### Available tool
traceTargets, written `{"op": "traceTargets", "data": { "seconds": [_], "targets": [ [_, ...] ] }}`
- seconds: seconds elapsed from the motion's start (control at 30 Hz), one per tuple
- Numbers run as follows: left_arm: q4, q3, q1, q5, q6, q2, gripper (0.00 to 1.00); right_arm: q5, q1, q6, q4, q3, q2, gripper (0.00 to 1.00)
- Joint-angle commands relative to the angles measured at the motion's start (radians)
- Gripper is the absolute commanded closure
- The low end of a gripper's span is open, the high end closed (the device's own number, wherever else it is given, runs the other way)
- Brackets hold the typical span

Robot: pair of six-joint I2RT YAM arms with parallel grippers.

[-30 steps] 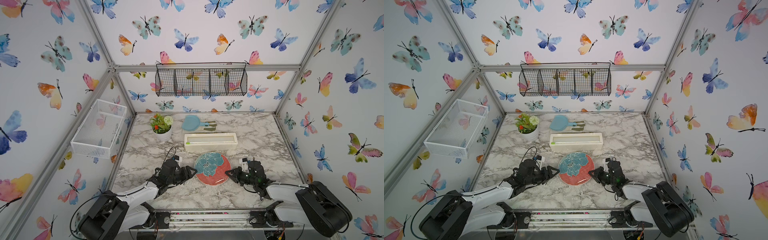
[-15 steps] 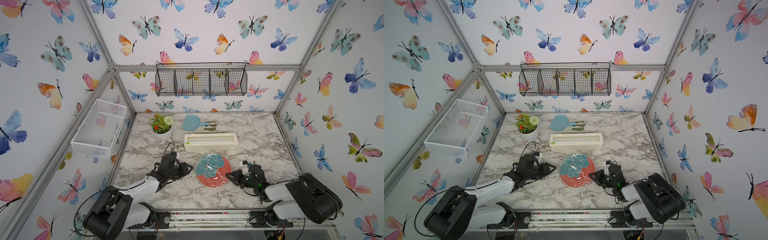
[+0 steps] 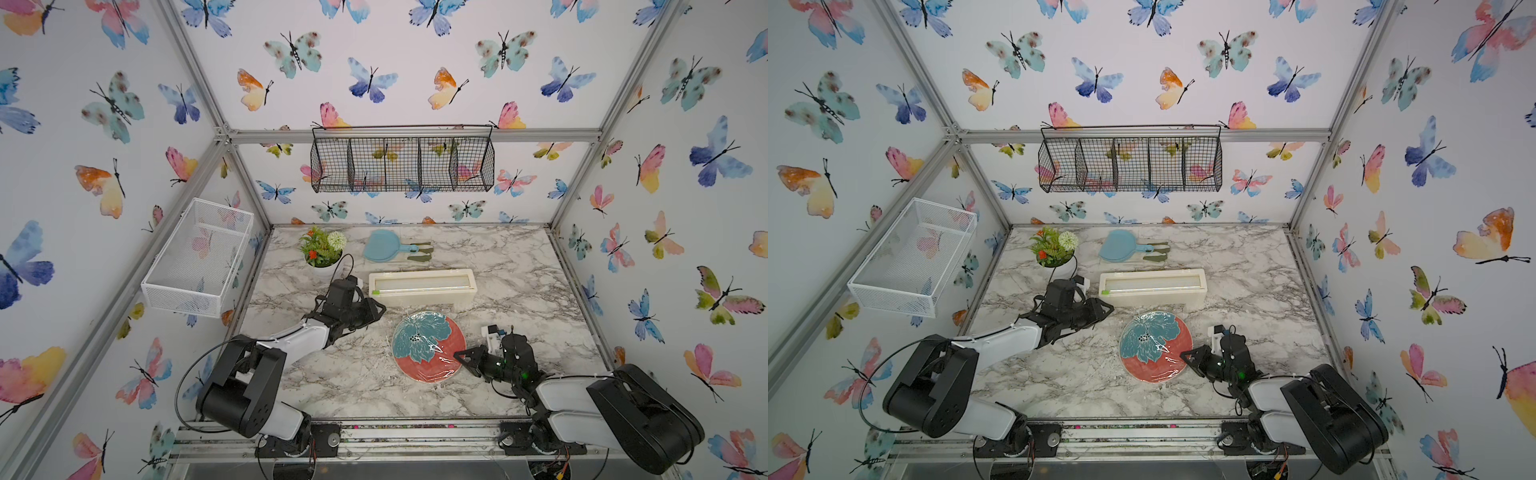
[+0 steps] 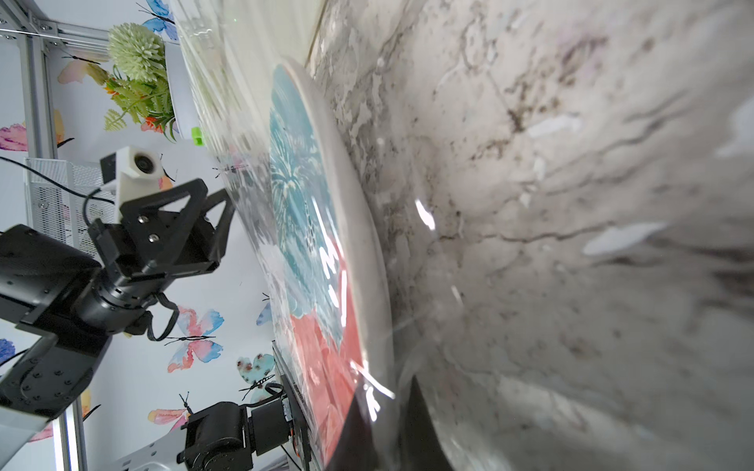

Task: Wrap the plate with plastic wrap
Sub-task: Place the plate at the center of the board.

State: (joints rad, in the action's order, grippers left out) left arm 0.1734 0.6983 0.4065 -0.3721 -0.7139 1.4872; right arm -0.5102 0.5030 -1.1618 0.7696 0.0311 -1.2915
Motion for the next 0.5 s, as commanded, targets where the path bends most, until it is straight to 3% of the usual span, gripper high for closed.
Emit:
{"op": "traceTargets", "data": {
  "seconds": [0.0,0.2,0.23,0.3,0.47],
  "targets": [
    [-0.041,0.038,-0.016,0.007,0.052,0.017,0.64,-0.085,0.005,0.033,0.084,0.018,-0.015,0.98],
    [-0.090,0.044,-0.017,0.020,0.069,-0.014,0.66,-0.051,0.005,0.026,0.039,0.015,-0.020,0.92],
    [-0.102,0.047,-0.018,0.027,0.073,-0.025,0.66,-0.043,0.005,0.025,0.015,0.021,-0.007,0.87],
    [-0.127,0.058,-0.020,0.042,0.082,-0.048,0.66,-0.023,0.006,0.028,-0.065,0.039,0.041,0.66],
    [-0.199,0.114,-0.037,0.079,0.110,-0.093,0.64,0.103,0.005,0.101,-0.454,0.146,0.248,0.46]
  ]
}}
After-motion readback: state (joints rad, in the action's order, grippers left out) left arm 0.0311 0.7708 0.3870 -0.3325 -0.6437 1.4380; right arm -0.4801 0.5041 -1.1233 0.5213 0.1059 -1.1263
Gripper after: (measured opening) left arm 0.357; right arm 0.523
